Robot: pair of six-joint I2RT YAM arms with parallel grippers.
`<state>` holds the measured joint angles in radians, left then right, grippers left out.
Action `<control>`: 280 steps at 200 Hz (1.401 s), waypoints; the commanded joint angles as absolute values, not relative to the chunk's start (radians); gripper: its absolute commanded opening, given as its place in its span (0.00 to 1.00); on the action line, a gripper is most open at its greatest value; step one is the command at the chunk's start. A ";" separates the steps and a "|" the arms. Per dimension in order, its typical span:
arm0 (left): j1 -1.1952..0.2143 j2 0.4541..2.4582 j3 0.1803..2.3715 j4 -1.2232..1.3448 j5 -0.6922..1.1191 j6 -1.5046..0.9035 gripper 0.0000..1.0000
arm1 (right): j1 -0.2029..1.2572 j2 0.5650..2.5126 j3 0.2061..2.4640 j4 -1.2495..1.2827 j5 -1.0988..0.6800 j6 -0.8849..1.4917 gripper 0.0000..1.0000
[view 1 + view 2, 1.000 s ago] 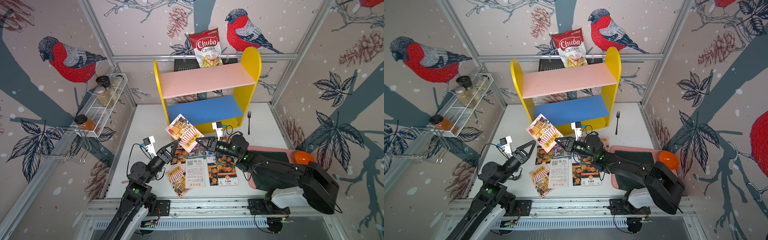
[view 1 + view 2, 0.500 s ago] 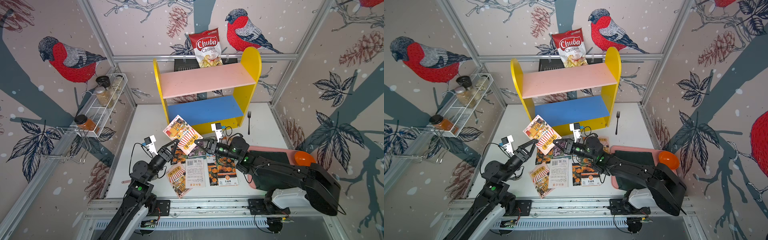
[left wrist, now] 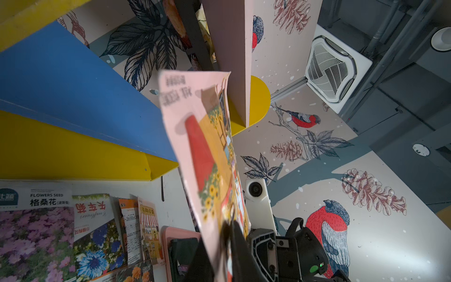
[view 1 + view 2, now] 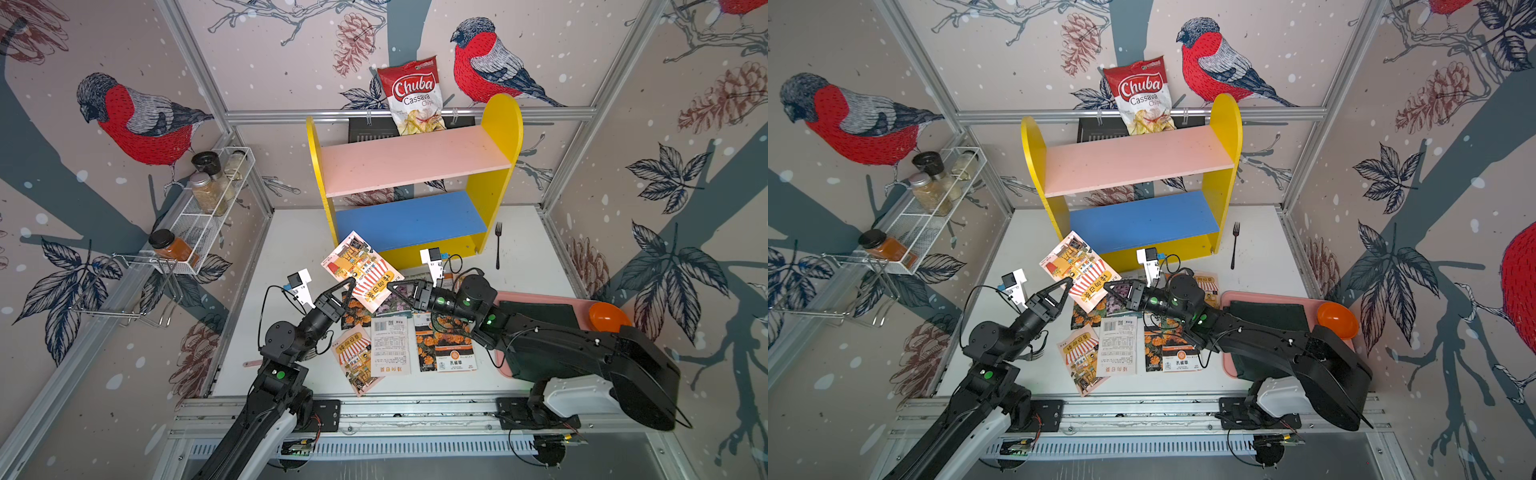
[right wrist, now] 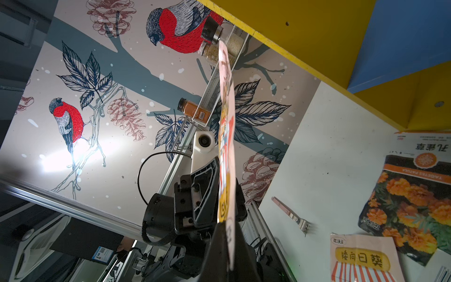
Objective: Take the seed bag off the shelf
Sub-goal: Pick up the seed packet from the shelf, then place the seed packet at the center of the board.
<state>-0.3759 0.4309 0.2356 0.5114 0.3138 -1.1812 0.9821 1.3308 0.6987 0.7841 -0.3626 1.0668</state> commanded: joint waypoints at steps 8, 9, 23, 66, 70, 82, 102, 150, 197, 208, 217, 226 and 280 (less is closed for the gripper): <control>-0.374 0.430 0.242 0.555 0.312 -1.187 0.00 | 0.985 1.332 0.702 0.775 -0.350 1.039 0.00; -0.374 0.430 0.241 0.556 0.313 -1.187 0.00 | 0.985 1.332 0.702 0.774 -0.350 1.040 0.00; -0.374 0.433 0.245 0.555 0.314 -1.186 0.00 | 0.985 1.332 0.704 0.767 -0.349 1.036 0.00; -0.374 0.442 0.260 0.558 0.327 -1.183 0.00 | 0.984 1.319 0.706 0.718 -0.331 1.011 0.31; -0.374 0.442 0.261 0.556 0.329 -1.182 0.00 | 0.985 1.317 0.707 0.712 -0.329 1.009 0.36; -0.374 0.443 0.264 0.554 0.336 -1.184 0.00 | 0.982 1.308 0.706 0.695 -0.327 1.002 0.54; -0.374 0.444 0.260 0.579 0.349 -1.209 0.00 | 0.975 1.286 0.707 0.659 -0.325 0.984 0.79; -0.374 0.495 0.271 0.591 0.459 -1.224 0.00 | 0.952 1.114 0.763 0.255 -0.245 0.761 1.00; -0.514 0.643 0.316 0.543 0.504 -1.139 0.00 | 0.948 0.958 0.921 -0.313 -0.001 0.565 1.00; -0.590 0.701 0.319 0.579 0.472 -1.125 0.00 | 0.947 0.921 0.933 -0.347 0.026 0.562 1.00; -0.649 0.757 0.327 0.608 0.451 -1.117 0.00 | 0.945 0.894 0.941 -0.368 0.044 0.557 1.00; -0.705 0.813 0.343 0.627 0.429 -1.105 0.00 | 0.943 0.871 0.950 -0.387 0.058 0.555 1.00; -0.915 1.095 0.416 0.705 0.339 -1.072 0.00 | 0.937 0.787 0.995 -0.505 0.150 0.557 1.00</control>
<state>-0.8631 1.0092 0.3878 0.5980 0.3885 -1.1027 0.9394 0.8158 0.9783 -0.4210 0.0677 0.5739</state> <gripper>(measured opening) 0.057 0.998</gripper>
